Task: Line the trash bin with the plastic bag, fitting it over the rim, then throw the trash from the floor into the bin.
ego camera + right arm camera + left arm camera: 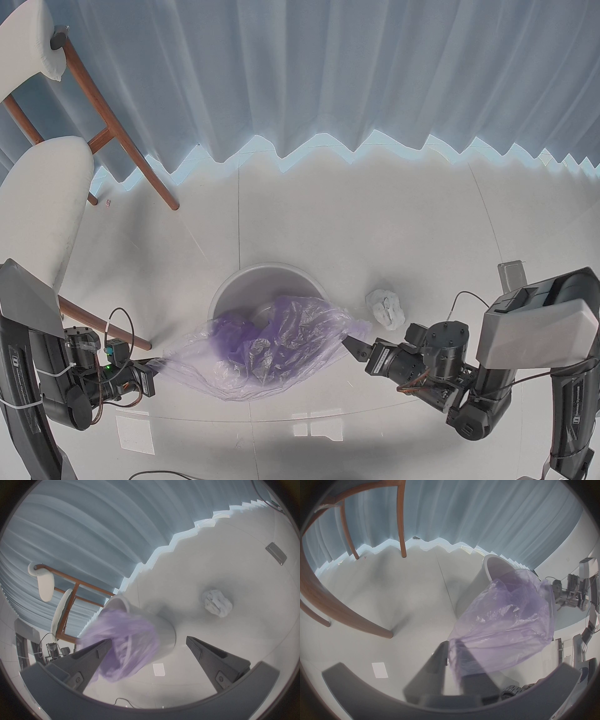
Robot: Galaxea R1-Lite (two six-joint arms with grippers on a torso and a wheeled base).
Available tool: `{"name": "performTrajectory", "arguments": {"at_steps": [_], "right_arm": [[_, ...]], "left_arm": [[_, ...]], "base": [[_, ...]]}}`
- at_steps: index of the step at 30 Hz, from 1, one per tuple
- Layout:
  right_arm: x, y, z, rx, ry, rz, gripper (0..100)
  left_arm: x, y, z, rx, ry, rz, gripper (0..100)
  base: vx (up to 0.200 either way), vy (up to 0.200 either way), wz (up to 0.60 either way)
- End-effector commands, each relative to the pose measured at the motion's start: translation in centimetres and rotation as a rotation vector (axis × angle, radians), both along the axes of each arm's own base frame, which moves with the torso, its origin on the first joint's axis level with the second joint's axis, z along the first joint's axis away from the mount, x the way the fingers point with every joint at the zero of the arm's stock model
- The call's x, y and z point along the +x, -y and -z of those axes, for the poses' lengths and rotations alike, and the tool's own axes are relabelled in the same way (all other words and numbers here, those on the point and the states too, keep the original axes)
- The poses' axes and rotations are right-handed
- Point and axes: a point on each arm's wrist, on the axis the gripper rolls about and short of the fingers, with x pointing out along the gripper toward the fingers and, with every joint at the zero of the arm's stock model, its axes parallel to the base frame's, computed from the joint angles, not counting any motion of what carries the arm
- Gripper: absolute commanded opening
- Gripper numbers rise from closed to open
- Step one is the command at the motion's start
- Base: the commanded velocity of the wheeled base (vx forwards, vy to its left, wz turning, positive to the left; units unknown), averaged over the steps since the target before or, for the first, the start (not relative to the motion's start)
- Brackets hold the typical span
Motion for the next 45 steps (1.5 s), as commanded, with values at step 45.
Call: {"name": "performTrajectory", "arguments": {"at_steps": [45], "right_arm": [[-7.9, 1.5, -3.2, 0.024, -0.090, -0.094, 100]], "left_arm": [[-6.8, 15.0, -2.2, -0.234, -0.272, -0.099, 100]], "base": [[0.000, 0.000, 0.00]]}}
